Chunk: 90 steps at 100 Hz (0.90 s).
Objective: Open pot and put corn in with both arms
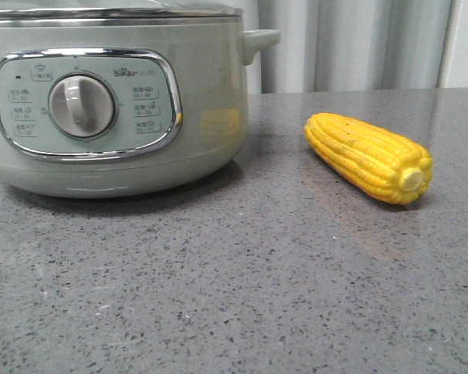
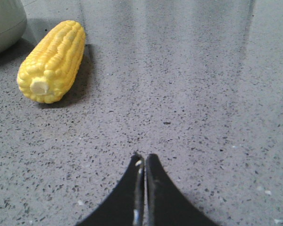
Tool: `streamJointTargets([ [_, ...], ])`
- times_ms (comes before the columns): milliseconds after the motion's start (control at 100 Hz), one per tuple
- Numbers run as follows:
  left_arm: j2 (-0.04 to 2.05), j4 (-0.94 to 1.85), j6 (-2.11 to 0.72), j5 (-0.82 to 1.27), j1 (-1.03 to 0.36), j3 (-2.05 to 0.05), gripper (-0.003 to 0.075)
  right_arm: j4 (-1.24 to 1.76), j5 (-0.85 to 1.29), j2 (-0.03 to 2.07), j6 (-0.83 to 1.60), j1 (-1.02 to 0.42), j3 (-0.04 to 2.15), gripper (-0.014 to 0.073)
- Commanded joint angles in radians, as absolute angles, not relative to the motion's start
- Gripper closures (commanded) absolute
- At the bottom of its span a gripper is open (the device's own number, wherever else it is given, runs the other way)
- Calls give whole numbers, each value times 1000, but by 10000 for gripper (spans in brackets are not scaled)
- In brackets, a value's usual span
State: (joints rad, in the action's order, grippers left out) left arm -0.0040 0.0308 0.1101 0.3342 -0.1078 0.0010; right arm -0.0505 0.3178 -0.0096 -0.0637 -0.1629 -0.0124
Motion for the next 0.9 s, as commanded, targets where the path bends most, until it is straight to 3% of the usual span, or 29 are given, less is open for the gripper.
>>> streamJointTargets([
  [0, -36, 33, 119, 307, -106, 26, 738, -50, 298, -21, -64, -157, -39, 673],
  [890, -36, 31, 119, 307, -106, 26, 738, -60, 278, -21, -64, -157, -39, 673],
])
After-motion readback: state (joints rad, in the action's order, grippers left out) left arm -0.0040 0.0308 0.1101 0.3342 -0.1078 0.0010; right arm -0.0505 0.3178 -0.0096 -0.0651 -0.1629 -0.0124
